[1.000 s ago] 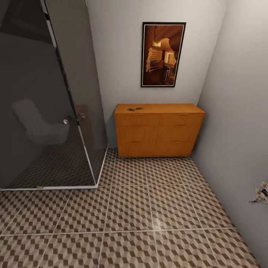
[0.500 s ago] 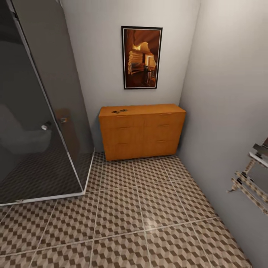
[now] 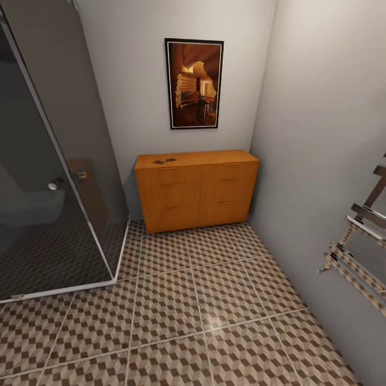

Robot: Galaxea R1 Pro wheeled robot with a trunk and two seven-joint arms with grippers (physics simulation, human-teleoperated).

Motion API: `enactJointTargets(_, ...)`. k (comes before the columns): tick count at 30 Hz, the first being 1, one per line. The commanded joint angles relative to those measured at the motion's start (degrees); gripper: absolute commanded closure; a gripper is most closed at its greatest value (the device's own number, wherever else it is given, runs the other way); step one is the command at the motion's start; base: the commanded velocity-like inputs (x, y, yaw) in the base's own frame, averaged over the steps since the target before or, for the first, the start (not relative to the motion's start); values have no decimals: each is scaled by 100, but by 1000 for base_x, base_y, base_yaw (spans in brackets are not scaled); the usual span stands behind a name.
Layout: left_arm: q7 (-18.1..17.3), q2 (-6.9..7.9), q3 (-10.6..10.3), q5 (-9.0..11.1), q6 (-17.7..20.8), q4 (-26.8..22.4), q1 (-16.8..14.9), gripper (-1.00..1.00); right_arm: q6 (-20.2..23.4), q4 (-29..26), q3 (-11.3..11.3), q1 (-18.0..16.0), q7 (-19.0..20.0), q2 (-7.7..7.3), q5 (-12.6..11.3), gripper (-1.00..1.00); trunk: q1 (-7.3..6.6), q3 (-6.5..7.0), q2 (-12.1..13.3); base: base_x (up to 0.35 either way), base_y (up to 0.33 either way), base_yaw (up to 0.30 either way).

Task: Take the four mousetraps from the cabinet in the bathroom and place them on the bathroom floor. Make sure all four end up on the same floor surface, and ensure that at least two of them are either under or directly next to the same bathroom sink.

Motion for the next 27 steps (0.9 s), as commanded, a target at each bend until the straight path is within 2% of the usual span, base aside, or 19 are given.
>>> enactJointTargets(1, 34, 4, -49, 39, -4, -16, 1, -100, -33, 28, 11, -11, -39, -2, 49, -100, 0, -14, -3, 0, 0, -3)
enactJointTargets(27, 30, 12, -49, 39, -4, -16, 1, -100, -31, 23, 2, -11, -46, -25, 17, -100, 0, -252, -3, 0, 0, 0)
